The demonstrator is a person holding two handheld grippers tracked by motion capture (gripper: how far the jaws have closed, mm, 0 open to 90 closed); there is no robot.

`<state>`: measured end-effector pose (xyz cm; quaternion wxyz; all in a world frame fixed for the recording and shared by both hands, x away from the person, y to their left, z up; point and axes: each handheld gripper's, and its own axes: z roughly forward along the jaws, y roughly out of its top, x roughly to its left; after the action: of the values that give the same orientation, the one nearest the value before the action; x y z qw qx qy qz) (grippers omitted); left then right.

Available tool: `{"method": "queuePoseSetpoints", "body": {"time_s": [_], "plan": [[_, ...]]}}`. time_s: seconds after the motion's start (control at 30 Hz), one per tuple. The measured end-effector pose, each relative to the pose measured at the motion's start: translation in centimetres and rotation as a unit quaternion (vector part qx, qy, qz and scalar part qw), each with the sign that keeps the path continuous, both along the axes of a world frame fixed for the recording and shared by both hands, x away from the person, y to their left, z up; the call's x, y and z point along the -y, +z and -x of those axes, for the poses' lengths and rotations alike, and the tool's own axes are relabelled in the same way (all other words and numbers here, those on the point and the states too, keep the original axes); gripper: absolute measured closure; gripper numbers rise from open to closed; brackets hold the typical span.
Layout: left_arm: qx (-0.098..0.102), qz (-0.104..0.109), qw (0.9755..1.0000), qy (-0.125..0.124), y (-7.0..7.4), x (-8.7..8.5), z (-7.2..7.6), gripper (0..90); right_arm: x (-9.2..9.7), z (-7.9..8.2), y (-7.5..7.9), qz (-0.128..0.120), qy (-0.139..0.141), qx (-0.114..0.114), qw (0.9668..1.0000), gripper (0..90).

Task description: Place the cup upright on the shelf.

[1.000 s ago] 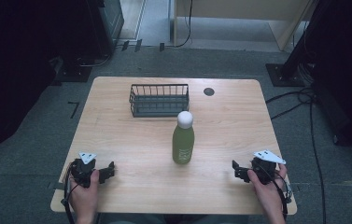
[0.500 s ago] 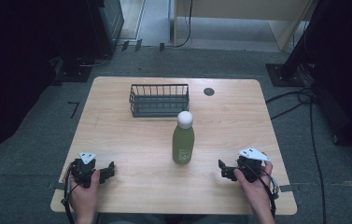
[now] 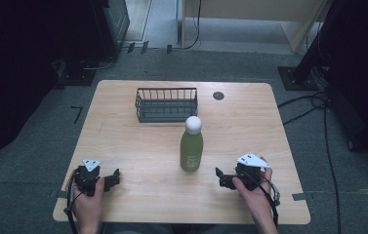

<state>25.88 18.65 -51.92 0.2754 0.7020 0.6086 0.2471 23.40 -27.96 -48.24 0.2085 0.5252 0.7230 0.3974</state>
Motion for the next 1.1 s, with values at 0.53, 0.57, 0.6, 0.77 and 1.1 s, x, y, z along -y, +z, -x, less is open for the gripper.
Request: {"method": "queuePoseSetpoints", "body": {"time_s": [0.53,0.57,0.6,0.77,1.1], "plan": [[0.0,-0.001,1.0,-0.001,0.0,0.0,0.0,0.0,-3.8,-0.4,0.6,-0.01,0.048,0.008,0.9988,0.0],[0.0,-0.002,1.0,-0.002,0.0,0.0,0.0,0.0,-4.0,-0.5,0.7,-0.011,0.049,0.009,0.9987,0.0],[0.0,-0.001,1.0,-0.001,0.0,0.0,0.0,0.0,-4.2,-0.5,0.7,-0.012,0.05,0.011,0.9986,0.0],[-0.001,-0.002,1.0,-0.002,0.0,0.0,0.0,0.0,-4.8,-0.9,1.2,-0.025,0.046,0.023,0.9984,0.0],[0.0,-0.002,1.0,-0.002,0.0,0.0,0.0,0.0,-6.7,-1.2,1.8,-0.032,0.067,0.053,0.9958,8.5]]}}
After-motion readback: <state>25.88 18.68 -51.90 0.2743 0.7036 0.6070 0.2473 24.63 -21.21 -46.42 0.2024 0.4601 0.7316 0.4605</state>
